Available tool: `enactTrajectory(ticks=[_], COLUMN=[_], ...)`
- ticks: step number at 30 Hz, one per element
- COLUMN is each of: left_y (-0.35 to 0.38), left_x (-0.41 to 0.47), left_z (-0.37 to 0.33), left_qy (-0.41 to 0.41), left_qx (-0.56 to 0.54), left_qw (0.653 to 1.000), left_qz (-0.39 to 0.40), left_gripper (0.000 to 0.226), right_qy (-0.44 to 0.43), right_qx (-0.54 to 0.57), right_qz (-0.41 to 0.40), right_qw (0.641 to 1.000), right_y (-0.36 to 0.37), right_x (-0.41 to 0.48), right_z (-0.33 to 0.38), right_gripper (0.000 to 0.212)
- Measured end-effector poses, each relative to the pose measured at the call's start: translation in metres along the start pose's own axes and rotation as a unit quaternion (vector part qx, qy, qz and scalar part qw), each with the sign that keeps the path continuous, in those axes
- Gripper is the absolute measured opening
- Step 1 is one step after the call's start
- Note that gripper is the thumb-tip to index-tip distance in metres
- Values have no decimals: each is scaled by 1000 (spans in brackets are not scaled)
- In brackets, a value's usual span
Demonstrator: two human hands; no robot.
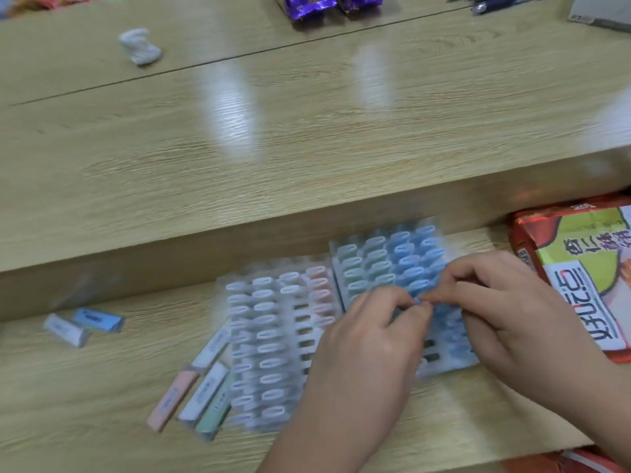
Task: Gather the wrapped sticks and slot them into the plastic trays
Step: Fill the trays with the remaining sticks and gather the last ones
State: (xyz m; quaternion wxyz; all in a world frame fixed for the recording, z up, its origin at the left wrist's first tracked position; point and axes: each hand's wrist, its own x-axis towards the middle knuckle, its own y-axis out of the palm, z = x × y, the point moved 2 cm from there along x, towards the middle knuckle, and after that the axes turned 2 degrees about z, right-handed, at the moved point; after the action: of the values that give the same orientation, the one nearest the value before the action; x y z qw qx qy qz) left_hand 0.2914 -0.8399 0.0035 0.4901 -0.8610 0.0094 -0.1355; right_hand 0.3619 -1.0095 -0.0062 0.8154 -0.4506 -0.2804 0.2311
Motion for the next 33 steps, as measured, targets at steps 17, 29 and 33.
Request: enactTrajectory(ticks=[17,29,33], left_y=[-147,-148,-147], left_x=[-188,-185,-180], left_z=[205,309,316], left_qy=[-414,-550,-553], left_qx=[-12,45,42], left_qw=[882,824,820], left_qz=[-224,-129,-141], left_gripper=[21,59,44], right_qy=[-94,-19,22], right_qx=[70,-146,-163], right_qz=[126,199,209], right_qw=[985,969,964], right_y=[127,252,255], right_x=[116,183,179], right_z=[231,303,302], right_gripper=[22,29,26])
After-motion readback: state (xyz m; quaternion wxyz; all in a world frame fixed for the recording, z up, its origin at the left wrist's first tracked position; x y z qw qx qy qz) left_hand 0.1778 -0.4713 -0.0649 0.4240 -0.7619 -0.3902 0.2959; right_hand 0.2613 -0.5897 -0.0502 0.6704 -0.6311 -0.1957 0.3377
